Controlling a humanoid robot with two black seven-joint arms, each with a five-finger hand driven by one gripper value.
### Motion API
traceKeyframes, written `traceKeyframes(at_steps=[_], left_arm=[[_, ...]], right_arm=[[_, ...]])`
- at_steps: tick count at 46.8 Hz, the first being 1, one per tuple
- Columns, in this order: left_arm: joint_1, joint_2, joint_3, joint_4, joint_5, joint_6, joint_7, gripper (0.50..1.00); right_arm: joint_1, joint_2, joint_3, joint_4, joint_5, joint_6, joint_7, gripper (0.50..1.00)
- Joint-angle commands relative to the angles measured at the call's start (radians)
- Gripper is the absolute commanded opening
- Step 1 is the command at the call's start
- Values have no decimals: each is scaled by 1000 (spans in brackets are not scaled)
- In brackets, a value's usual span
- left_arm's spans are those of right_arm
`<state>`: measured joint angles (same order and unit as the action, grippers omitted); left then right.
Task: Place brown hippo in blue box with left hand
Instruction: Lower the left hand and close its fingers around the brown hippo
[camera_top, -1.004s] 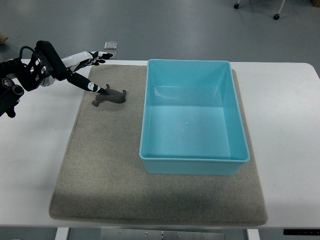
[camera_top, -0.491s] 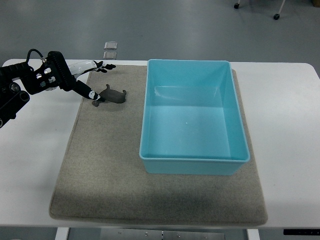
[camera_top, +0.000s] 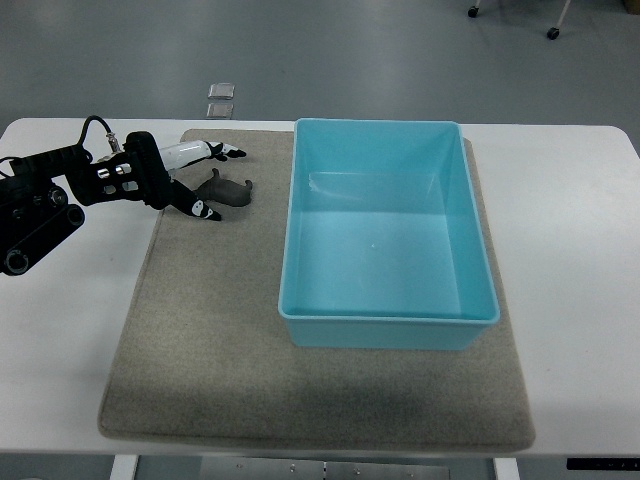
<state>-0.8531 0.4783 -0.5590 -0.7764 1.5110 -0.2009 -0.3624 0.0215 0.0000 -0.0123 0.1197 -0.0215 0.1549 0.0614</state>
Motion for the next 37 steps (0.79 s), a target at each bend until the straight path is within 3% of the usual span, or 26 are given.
traceKeyframes(at_steps=[1, 22, 28, 37], left_arm=[[-1, -3, 1, 0, 1, 0, 2, 898], [-6, -3, 1, 0, 11, 5, 6, 771], [-6, -3, 1, 0, 15, 5, 10, 699], [-7, -3, 1, 2, 37, 5, 17, 523]], right_arm=[[0, 0, 0, 0, 0, 0, 0, 936], [0, 0, 0, 0, 0, 0, 0, 936], [0, 0, 0, 0, 0, 0, 0, 936], [0, 0, 0, 0, 0, 0, 0, 936]])
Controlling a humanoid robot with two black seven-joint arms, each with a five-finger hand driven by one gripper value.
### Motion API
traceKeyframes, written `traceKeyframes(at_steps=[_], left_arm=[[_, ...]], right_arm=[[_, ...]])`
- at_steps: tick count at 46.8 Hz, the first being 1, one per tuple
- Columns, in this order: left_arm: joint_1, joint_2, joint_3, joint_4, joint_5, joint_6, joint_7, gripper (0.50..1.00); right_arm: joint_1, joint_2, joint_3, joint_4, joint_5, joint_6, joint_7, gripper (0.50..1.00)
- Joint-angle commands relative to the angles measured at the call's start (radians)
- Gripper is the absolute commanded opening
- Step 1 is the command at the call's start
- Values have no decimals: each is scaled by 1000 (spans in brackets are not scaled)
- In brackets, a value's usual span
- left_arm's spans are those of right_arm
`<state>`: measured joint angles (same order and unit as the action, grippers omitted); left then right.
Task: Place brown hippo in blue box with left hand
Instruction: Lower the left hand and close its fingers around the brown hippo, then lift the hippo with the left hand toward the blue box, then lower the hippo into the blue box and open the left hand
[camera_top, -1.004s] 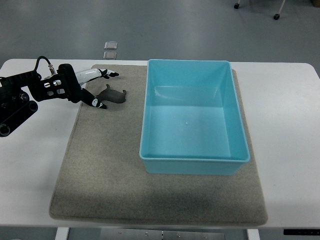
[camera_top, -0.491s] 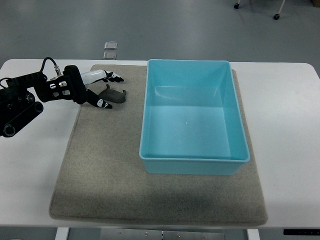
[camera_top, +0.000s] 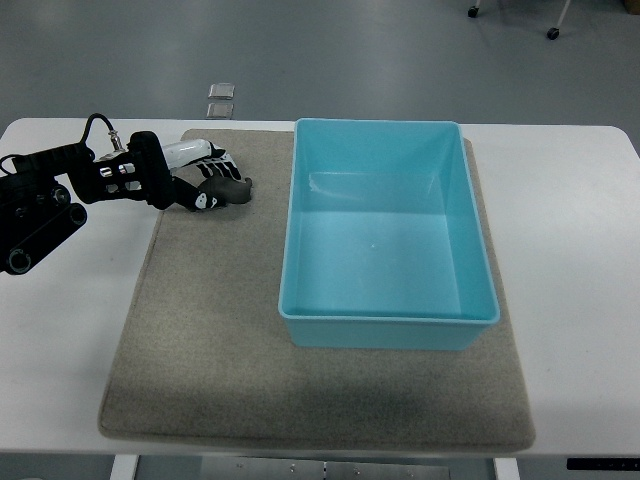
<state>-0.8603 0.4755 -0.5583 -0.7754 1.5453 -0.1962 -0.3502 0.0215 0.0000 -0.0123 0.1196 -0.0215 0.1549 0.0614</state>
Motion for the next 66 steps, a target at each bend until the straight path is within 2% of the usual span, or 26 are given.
traceKeyframes(at_steps=[1, 26, 38, 52, 62, 66], left_arm=[[0, 0, 0, 1, 2, 0, 7, 504], [-45, 6, -18, -12, -13, 0, 30, 500], [-137, 26, -68, -88, -24, -17, 30, 500], [-210, 12, -58, -274, -24, -74, 30, 500], [-213, -112, -22, -317, -14, -146, 28, 500], [-215, -150, 46, -315, -10, -149, 28, 500]], right_arm=[[0, 0, 0, 0, 0, 0, 0, 936], [0, 0, 0, 0, 0, 0, 0, 936], [0, 0, 0, 0, 0, 0, 0, 936], [0, 0, 0, 0, 0, 0, 0, 936], [0, 0, 0, 0, 0, 0, 0, 936], [0, 0, 0, 0, 0, 0, 0, 936]])
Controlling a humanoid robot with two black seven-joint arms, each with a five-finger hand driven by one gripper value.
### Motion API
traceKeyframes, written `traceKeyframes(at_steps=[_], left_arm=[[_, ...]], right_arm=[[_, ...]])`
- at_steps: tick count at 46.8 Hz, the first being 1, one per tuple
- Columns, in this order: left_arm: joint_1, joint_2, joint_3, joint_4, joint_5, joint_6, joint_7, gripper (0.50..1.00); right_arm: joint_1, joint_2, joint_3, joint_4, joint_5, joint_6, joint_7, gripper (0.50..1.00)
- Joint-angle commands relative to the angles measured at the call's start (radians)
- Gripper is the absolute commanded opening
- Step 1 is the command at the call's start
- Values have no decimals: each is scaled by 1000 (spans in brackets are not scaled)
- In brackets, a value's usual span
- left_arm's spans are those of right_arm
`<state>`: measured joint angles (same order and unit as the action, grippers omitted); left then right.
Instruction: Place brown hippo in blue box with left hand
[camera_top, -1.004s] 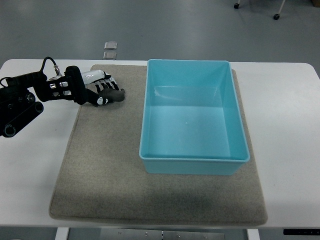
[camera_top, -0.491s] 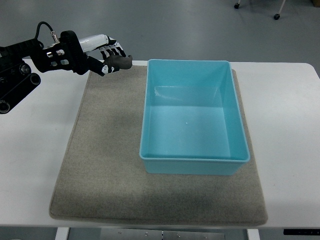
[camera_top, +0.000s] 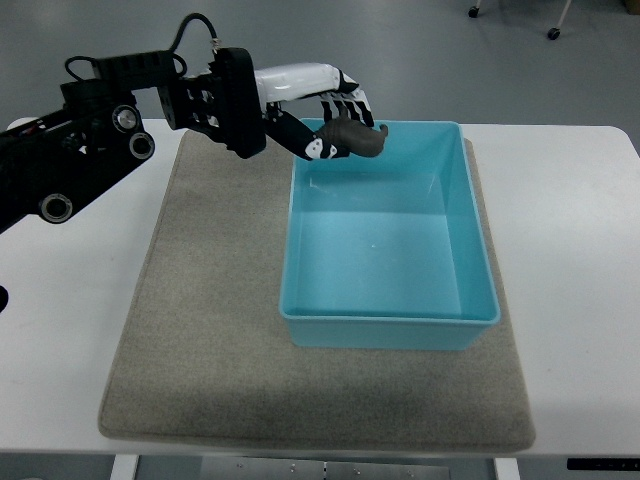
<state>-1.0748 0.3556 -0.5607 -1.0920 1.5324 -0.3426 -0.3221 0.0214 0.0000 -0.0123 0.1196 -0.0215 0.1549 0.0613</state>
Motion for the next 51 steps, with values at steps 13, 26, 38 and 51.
traceKeyframes(at_steps=[13, 26, 38, 51], left_arm=[[3, -118, 188, 43, 12, 10, 0, 500], [6, -161, 249, 100, 12, 16, 2, 500], [16, -161, 248, 93, 6, 54, -2, 816], [19, -149, 240, 86, -9, 53, -5, 992]], right_arm=[[0, 0, 0, 0, 0, 0, 0, 936], [0, 0, 0, 0, 0, 0, 0, 936], [0, 0, 0, 0, 0, 0, 0, 936], [0, 0, 0, 0, 0, 0, 0, 936]])
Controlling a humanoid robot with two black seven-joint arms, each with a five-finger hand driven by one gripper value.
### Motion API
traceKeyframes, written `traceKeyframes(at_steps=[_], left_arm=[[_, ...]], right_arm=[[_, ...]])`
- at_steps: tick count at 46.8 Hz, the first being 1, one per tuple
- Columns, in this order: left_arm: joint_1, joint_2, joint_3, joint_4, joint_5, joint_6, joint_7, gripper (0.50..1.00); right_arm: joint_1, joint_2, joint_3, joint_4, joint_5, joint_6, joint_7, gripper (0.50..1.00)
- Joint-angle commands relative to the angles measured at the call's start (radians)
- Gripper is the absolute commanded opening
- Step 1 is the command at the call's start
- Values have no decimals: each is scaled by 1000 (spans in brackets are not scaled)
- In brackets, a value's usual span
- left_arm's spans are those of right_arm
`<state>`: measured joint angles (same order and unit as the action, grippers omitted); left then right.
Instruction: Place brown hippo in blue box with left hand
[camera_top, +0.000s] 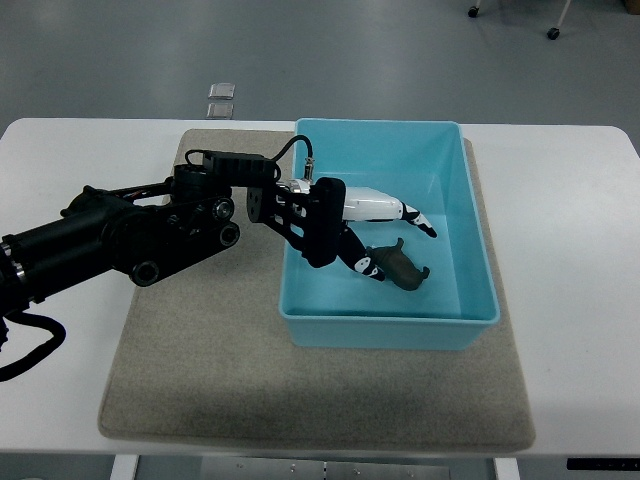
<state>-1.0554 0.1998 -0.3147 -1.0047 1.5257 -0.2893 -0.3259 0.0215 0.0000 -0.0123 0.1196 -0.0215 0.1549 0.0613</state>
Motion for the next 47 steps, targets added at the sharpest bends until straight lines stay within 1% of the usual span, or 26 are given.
traceKeyframes(at_steps=[1, 9, 14, 21, 26, 31, 38, 47], left_arm=[[2, 7, -10, -2, -3, 1, -1, 992], [2, 13, -52, -3, -54, 21, -2, 992], [3, 20, -135, -3, -202, 27, -2, 992], [6, 66, -242, -2, -429, 27, -1, 992], [8, 73, -316, 9, -538, 30, 1, 994], [9, 109, -368, 27, -605, 32, 1, 994], [11, 121, -414, 121, -762, 73, 2, 994], [11, 122, -423, 288, -1151, 61, 2, 994]], right_arm=[[0, 0, 0, 0, 0, 0, 0, 936], [0, 0, 0, 0, 0, 0, 0, 936], [0, 0, 0, 0, 0, 0, 0, 936], [0, 0, 0, 0, 0, 0, 0, 936], [0, 0, 0, 0, 0, 0, 0, 936], [0, 0, 0, 0, 0, 0, 0, 936], [0, 0, 0, 0, 0, 0, 0, 936], [0, 0, 0, 0, 0, 0, 0, 936]])
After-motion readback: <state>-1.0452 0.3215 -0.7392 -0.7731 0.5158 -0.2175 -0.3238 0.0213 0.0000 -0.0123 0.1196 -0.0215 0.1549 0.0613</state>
